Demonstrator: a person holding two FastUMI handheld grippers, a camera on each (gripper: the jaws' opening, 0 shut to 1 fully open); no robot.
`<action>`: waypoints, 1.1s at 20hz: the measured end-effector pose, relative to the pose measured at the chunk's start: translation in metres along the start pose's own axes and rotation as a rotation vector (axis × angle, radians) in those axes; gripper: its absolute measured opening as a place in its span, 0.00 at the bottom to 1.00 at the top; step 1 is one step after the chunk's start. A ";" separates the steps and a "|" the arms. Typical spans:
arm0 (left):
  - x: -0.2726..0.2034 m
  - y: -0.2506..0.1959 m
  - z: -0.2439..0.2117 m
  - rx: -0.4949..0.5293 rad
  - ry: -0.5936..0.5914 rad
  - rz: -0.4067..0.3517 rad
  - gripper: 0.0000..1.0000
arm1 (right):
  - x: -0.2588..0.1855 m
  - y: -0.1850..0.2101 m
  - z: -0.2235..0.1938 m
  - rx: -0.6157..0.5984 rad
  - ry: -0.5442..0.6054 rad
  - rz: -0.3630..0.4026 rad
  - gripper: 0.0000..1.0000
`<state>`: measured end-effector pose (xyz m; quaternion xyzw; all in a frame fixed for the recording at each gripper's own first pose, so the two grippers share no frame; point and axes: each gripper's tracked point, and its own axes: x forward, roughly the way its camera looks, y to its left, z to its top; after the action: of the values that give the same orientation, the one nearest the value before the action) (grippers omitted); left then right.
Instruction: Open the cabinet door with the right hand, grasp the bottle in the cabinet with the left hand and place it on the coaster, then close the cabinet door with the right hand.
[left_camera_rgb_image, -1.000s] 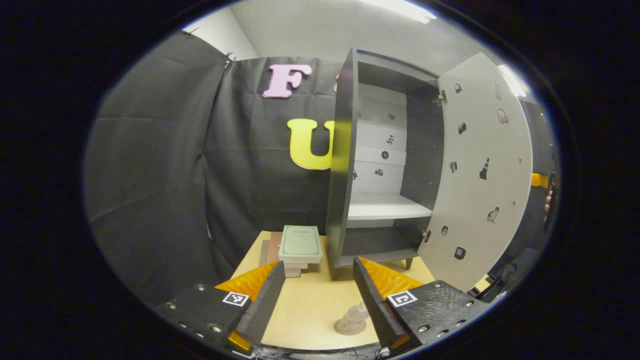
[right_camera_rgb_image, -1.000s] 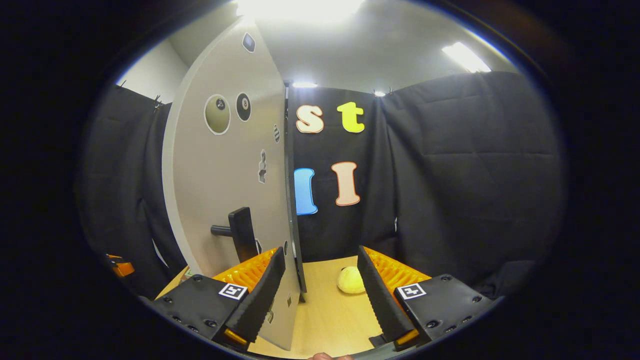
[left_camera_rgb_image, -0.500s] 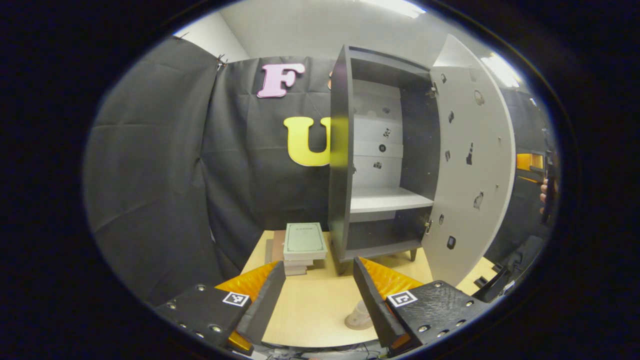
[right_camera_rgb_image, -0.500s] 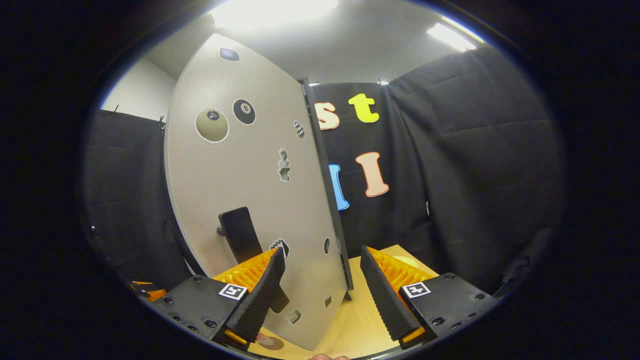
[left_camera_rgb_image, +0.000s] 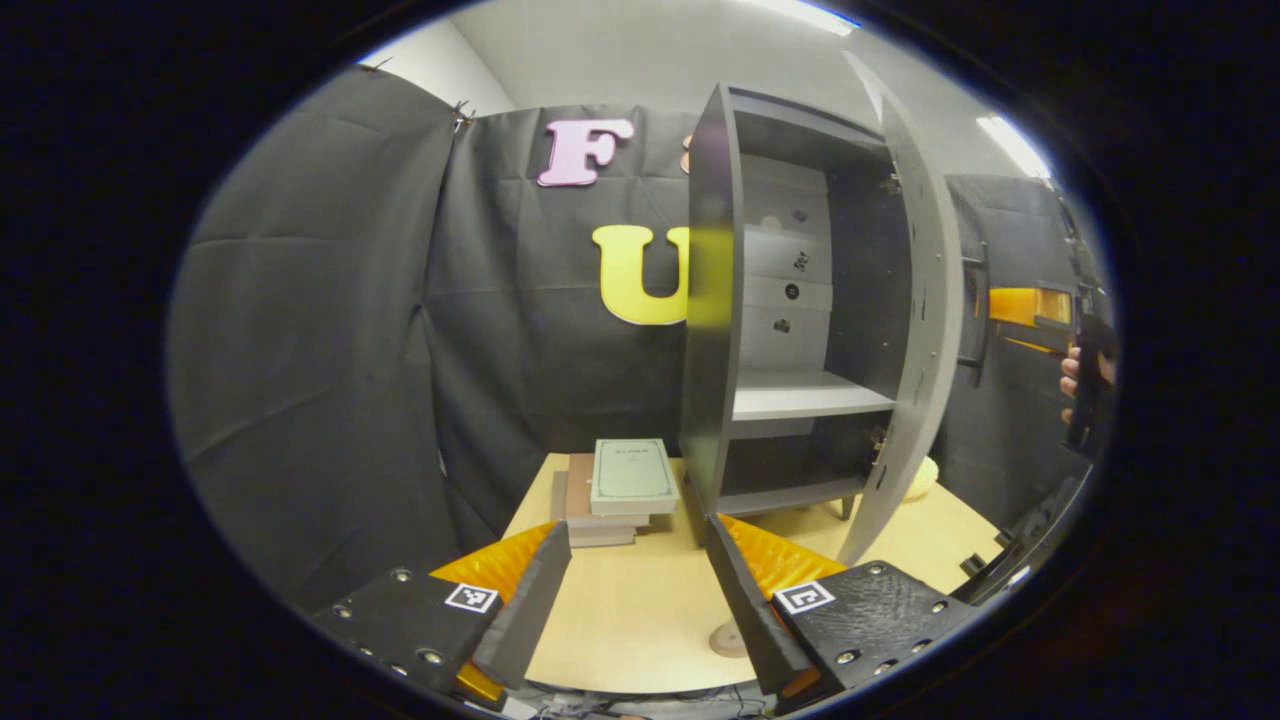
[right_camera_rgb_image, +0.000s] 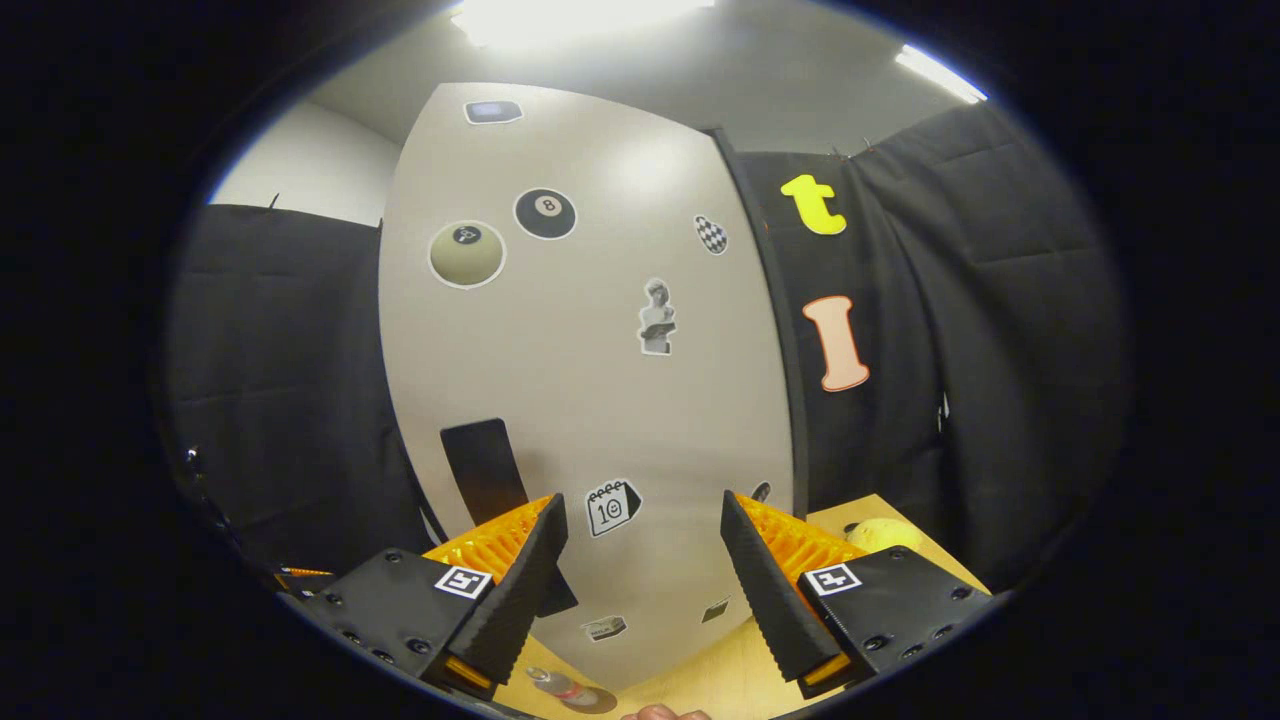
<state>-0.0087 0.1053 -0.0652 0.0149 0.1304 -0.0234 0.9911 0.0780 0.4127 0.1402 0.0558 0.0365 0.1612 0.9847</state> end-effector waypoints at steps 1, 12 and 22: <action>0.000 0.001 0.002 0.004 -0.002 0.005 0.84 | 0.005 0.006 0.000 -0.011 0.003 0.017 0.98; 0.006 -0.044 0.032 -0.038 -0.084 -0.026 0.82 | 0.006 -0.013 -0.004 -0.092 0.027 -0.086 0.98; -0.005 -0.153 0.061 -0.093 -0.178 0.024 0.82 | -0.039 -0.126 0.004 -0.095 0.037 -0.062 0.98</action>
<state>-0.0055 -0.0493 -0.0084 -0.0316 0.0423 -0.0066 0.9986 0.0813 0.2812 0.1306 0.0050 0.0487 0.1331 0.9899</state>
